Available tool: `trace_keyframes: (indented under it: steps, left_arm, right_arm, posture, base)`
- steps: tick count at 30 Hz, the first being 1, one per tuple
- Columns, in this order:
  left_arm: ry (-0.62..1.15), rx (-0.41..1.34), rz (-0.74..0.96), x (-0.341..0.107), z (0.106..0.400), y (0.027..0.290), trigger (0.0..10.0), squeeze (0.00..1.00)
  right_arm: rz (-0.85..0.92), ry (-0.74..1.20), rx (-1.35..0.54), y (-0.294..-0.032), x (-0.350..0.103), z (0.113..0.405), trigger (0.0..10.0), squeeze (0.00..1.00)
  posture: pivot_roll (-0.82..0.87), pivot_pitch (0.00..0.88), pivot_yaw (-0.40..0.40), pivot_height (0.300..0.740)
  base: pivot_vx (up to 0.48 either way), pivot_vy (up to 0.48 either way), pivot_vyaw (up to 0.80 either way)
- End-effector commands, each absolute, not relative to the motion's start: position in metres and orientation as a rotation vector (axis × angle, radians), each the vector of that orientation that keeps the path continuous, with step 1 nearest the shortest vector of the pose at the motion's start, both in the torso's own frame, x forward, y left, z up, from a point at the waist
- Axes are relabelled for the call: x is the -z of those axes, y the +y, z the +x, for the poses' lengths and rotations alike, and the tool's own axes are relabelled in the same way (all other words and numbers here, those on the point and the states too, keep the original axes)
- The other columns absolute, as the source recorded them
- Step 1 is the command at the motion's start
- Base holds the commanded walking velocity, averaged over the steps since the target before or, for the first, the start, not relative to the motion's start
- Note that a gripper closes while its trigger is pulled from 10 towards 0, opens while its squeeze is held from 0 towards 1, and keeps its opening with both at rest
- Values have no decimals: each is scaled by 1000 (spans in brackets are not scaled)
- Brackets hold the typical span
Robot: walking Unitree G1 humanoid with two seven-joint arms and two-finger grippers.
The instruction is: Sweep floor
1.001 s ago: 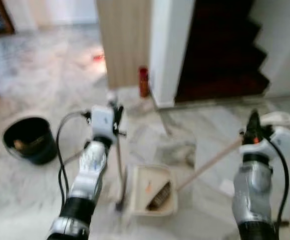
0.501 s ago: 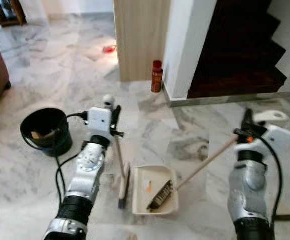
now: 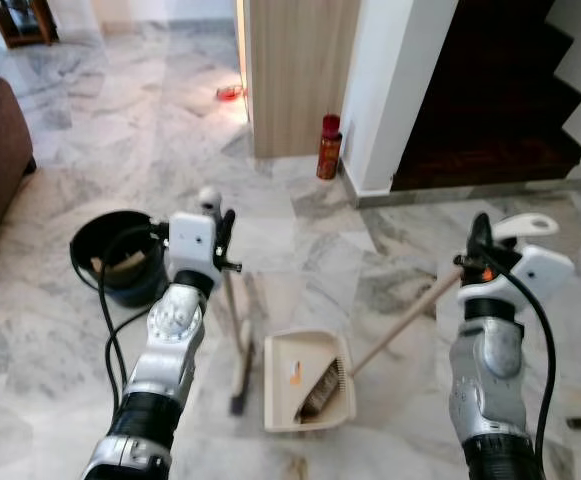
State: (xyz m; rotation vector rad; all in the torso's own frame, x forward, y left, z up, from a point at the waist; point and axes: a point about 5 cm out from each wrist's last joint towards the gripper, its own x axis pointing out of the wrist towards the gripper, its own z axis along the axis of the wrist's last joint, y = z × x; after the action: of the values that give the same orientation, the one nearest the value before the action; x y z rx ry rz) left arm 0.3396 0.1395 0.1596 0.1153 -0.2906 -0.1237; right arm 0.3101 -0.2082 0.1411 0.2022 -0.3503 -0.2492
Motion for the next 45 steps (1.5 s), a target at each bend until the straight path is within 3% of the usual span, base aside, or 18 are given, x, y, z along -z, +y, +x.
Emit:
trace_keyframes:
  steps: [1, 45]
  left_arm:
    - [-345, 134, 105, -172, 341, 133, 10000, 0]
    - [-361, 158, 108, -177, 342, 130, 10000, 0]
  right_arm:
    - [217, -401, 263, -214, -151, 309, 10000, 0]
    - [245, -417, 225, -208, -155, 313, 10000, 0]
  posture:
    - [94, 85, -21, 740]
    - [107, 15, -7, 740]
  base:
    - [0, 334, 0]
    - [0, 331, 0]
